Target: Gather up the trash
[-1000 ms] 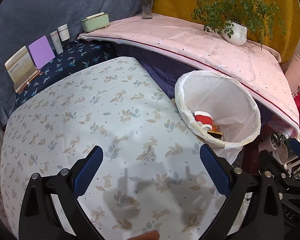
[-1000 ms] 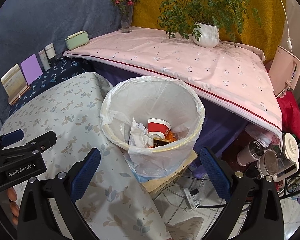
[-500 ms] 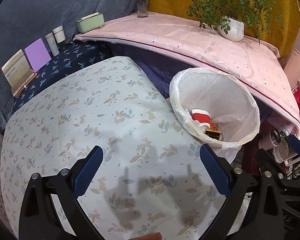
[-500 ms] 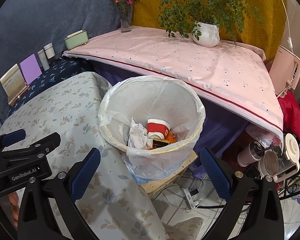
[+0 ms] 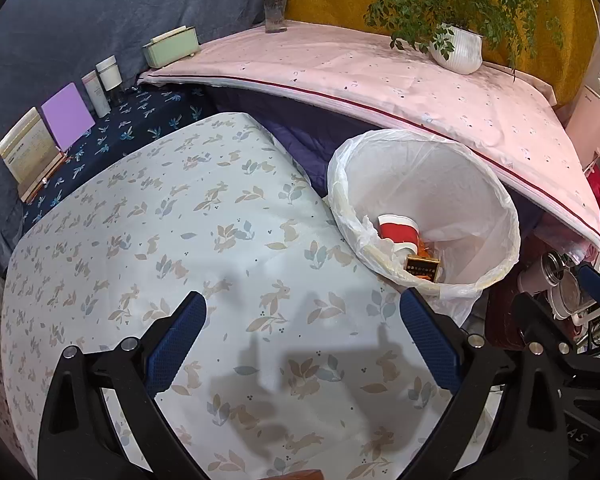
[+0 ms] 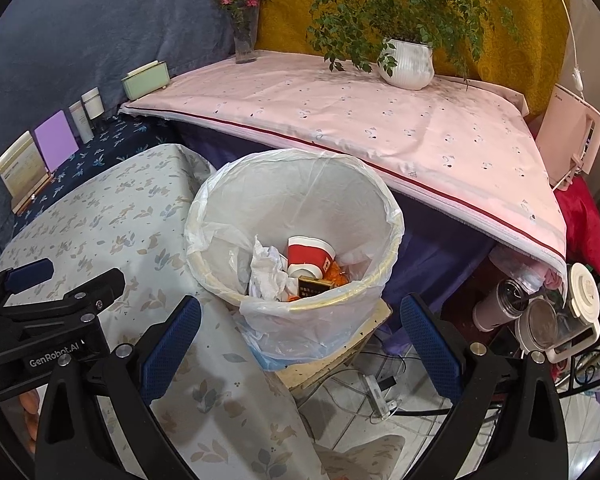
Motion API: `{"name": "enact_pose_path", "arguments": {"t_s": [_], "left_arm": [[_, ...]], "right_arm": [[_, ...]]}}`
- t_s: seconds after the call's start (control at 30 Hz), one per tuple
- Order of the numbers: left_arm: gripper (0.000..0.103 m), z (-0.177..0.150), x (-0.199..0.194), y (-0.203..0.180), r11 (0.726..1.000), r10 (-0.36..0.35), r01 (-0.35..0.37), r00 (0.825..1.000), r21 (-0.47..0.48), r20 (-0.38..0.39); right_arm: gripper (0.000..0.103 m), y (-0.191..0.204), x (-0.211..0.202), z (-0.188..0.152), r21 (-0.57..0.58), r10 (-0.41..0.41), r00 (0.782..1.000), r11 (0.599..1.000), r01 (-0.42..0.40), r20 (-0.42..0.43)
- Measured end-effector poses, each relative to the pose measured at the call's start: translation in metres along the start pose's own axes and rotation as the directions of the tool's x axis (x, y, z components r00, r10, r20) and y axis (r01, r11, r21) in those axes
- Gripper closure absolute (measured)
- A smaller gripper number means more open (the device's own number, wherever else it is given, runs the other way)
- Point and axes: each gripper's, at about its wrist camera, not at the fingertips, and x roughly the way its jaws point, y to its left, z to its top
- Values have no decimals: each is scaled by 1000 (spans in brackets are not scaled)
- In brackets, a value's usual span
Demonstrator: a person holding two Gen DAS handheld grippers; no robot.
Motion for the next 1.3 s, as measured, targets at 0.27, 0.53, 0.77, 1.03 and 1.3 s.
{"name": "enact_pose_path", "arguments": {"t_s": [0.27,0.53,0.77,1.03,1.3], "left_arm": [[10,1,1,0,1000,4,-4,1000,4,2],[10,2,0,0,1000,14,-15,1000,6,16],[10,2,0,1,1000,20,-20,1000,7,16],[10,1,1,2,1000,22,-22,1000,4,12],[10,0,0,3,1000,18,-18,1000,1,12]], "right_arm": [[7,0,4,0,0,6,1000,1000,-6,-6],[7,2,5,0,-17,-14,1000,1000,13,-3],[7,1,6,-1,-11,-9,1000,1000,9,-3],[7,1,5,-1,-12,-7,1000,1000,7,-6],[7,1,6,-1,-12,-7,1000,1000,7,-5]]}}
